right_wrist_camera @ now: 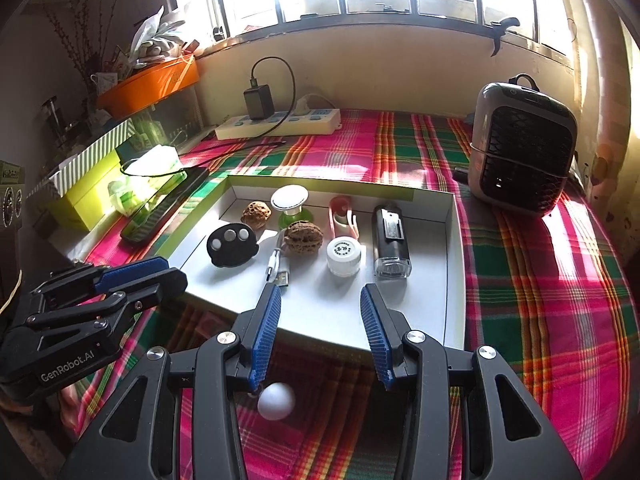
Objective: Organize objects
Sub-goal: 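Open the right gripper releasing the container while left gripper releases the cable, then move right gripper to the white knob while left gripper approaches the pink holder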
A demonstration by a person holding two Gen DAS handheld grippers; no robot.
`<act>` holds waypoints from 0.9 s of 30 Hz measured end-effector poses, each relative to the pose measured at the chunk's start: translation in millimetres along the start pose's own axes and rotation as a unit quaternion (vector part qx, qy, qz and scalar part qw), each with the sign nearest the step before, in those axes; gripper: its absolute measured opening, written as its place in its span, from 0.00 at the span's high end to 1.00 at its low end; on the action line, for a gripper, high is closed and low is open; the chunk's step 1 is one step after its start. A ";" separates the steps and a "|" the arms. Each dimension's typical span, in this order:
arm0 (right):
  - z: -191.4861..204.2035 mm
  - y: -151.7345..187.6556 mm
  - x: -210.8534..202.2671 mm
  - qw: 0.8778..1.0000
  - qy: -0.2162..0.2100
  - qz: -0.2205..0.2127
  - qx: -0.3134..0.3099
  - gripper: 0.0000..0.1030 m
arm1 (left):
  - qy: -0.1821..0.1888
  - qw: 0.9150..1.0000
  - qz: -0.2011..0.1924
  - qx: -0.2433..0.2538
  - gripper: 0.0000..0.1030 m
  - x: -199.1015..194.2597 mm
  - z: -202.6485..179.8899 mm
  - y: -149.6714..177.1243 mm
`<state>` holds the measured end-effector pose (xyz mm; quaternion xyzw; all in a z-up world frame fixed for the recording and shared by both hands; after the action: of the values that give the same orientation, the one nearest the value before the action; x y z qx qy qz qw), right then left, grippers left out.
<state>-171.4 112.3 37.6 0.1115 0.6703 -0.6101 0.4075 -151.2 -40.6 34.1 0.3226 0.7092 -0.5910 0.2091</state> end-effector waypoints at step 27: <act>22.0 41.6 4.9 0.998 -0.044 0.048 -0.026 0.58 | 0.054 0.997 0.049 -0.010 0.68 18.3 -2.5 18.6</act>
<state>-138.6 100.2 5.7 0.1052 0.6613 -0.5765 0.4683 -150.8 -32.6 9.2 0.3864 0.7083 -0.5549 0.2028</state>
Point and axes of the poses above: each gripper's, at about its wrist camera, not at the fingertips, and x roughly the way its jaws point, z to its left, y to its underside, the point moved 1 cm from there along x, roughly the way its jaws point, and after that the axes turned 3 degrees about -x, right-handed, at the moved point
